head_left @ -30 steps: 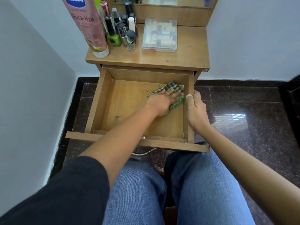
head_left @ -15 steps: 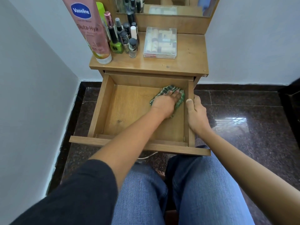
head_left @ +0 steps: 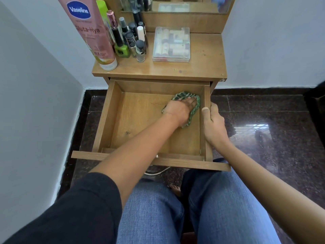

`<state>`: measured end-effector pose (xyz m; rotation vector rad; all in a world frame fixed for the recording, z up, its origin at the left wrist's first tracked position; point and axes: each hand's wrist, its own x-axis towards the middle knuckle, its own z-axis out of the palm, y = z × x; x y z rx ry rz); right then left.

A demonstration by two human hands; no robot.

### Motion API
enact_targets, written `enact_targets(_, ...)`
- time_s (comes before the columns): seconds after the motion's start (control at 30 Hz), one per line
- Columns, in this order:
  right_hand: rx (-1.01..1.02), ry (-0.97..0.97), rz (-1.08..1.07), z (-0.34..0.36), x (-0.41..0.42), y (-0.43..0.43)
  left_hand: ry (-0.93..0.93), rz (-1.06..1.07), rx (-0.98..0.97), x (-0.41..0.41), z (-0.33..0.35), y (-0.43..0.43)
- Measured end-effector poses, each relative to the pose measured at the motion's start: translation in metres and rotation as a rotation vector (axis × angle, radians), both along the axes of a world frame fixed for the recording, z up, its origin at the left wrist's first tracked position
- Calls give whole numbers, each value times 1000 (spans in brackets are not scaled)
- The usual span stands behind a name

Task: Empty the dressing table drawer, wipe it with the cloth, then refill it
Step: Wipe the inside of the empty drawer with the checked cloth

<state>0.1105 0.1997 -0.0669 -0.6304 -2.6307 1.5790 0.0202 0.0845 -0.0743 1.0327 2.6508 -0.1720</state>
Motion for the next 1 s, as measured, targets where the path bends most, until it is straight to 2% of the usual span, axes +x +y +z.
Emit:
enact_targets(0.2,29,6,-5,1,-2,0,-18,239,53,6,-3,23)
enact_targets(0.33,41,0,5,3,-6,2,-29,322,40,10,3,31)
enact_targets(0.5,32,-2,5,4,-4,4,21,282,-27,15,13,20)
enact_targets(0.7,8,-3,4,4,-1,2,71,326,-84,24,14,-40)
enact_targets(0.87,-30,7,4,4,3,-1,-14,297,-72,27,13,-51)
enact_targets(1.0,-80,12,-14,3,3,0,-139,209,22,28,6,-37)
